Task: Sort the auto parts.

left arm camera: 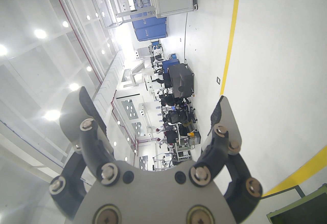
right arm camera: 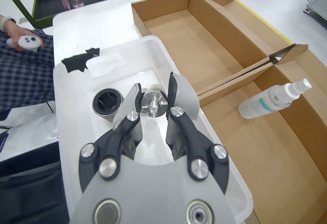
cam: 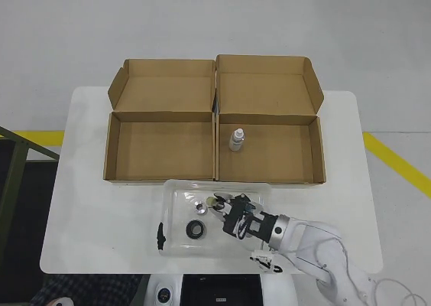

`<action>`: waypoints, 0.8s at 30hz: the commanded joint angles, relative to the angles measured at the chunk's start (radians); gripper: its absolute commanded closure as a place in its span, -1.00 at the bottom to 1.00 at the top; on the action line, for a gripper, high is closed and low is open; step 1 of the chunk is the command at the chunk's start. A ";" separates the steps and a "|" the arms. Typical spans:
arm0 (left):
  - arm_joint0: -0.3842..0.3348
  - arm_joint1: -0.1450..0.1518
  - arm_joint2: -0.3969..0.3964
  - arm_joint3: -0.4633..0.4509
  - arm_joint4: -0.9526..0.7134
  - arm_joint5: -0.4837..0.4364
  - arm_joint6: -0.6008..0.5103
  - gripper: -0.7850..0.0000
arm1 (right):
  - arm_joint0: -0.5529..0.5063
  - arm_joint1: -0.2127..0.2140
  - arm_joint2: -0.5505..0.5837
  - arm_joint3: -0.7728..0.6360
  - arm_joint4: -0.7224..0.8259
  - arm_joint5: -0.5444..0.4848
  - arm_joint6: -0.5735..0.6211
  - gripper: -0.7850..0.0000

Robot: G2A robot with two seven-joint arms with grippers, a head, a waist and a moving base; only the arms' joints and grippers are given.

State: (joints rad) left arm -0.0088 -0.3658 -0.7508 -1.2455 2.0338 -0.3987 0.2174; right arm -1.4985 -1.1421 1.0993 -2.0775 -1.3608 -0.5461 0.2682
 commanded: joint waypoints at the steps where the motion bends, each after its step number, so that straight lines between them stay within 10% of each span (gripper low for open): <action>1: 0.000 0.000 0.000 0.000 0.000 0.000 0.000 -1.00 | 0.000 0.001 0.017 0.003 0.043 -0.002 -0.029 1.00; 24: 0.000 0.000 0.000 0.000 0.000 0.000 0.000 -1.00 | -0.055 0.001 0.169 -0.009 0.359 0.022 -0.389 1.00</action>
State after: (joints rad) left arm -0.0088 -0.3658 -0.7508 -1.2455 2.0338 -0.3987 0.2174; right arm -1.5532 -1.1409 1.2661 -2.0890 -1.0094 -0.5238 -0.1124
